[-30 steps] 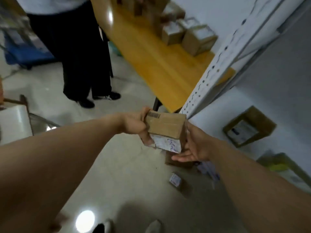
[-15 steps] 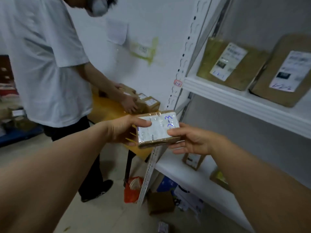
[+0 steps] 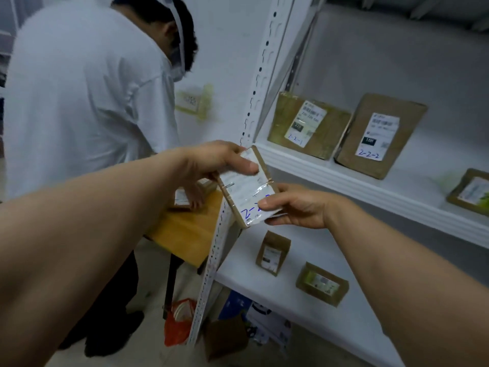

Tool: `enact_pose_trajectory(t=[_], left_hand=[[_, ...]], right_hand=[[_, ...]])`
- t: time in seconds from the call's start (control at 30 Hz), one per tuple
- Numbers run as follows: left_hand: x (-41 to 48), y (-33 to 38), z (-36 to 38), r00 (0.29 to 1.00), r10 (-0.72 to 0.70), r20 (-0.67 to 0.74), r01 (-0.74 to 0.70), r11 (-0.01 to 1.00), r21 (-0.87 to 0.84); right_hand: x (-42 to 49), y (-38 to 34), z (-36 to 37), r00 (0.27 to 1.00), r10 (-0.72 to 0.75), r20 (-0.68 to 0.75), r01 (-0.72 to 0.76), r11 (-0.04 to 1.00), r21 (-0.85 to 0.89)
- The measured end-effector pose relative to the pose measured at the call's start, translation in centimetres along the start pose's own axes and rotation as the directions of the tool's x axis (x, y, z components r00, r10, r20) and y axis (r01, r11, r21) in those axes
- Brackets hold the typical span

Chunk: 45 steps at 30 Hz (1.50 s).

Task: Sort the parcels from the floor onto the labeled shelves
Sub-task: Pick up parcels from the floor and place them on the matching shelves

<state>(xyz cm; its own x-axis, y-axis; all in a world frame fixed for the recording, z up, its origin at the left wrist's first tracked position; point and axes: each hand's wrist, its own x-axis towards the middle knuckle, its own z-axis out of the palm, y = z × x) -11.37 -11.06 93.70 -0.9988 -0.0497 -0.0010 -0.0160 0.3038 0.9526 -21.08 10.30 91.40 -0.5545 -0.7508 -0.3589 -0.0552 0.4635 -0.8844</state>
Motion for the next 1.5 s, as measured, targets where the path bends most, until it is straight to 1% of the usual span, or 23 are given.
enact_pose_trajectory(t=[0.1, 0.13, 0.2, 0.3, 0.4, 0.57, 0.77, 0.9, 1.07, 1.3, 1.5], left_hand=[[0.9, 0.4, 0.5, 0.990, 0.064, -0.124, -0.086, 0.980, -0.178], [1.1, 0.4, 0.5, 0.988, 0.064, -0.140, -0.096, 0.967, -0.235], [1.5, 0.3, 0.7, 0.993, 0.051, -0.109, -0.083, 0.946, -0.312], [1.5, 0.8, 1.8, 1.000, 0.020, 0.006, -0.018, 0.964, -0.266], [1.8, 2.0, 3.0, 0.995, 0.056, 0.085, -0.033, 0.967, -0.252], [2.3, 4.0, 3.9, 0.983, 0.158, 0.096, -0.123, 0.946, -0.301], [2.7, 5.4, 5.4, 0.973, 0.192, 0.129, -0.145, 0.940, -0.308], [4.0, 6.0, 7.1, 0.963, 0.204, 0.177, -0.147, 0.945, -0.292], [6.3, 6.5, 10.5, 0.948, 0.206, 0.244, -0.159, 0.967, -0.199], [9.9, 7.7, 17.2, 0.925, 0.192, 0.329, -0.155, 0.979, -0.135], [13.0, 10.5, 23.1, 0.902, 0.210, 0.378, -0.188, 0.978, -0.094]], right_hand=[[-0.6, -0.2, -1.0, 0.993, -0.082, -0.089, 0.091, 0.990, 0.105], [-0.9, -0.3, -1.4, 0.985, -0.103, -0.138, 0.123, 0.982, 0.141], [-1.4, -0.5, -2.3, 0.966, -0.138, -0.218, 0.183, 0.963, 0.199], [-2.3, -1.1, -3.1, 0.946, -0.156, -0.283, 0.227, 0.944, 0.240], [-3.0, -1.8, -3.3, 0.931, -0.169, -0.324, 0.243, 0.949, 0.203], [-4.8, -2.2, -4.9, 0.906, -0.193, -0.377, 0.256, 0.959, 0.125], [-7.7, -2.8, -6.2, 0.868, -0.246, -0.432, 0.297, 0.953, 0.053], [-9.3, -2.2, -7.2, 0.832, -0.243, -0.499, 0.317, 0.946, 0.068], [-11.9, 0.2, -9.3, 0.806, -0.214, -0.552, 0.313, 0.946, 0.090], [-15.6, 4.3, -13.9, 0.772, -0.135, -0.621, 0.274, 0.953, 0.133], [-19.5, 6.7, -19.2, 0.731, -0.125, -0.671, 0.285, 0.949, 0.135]])
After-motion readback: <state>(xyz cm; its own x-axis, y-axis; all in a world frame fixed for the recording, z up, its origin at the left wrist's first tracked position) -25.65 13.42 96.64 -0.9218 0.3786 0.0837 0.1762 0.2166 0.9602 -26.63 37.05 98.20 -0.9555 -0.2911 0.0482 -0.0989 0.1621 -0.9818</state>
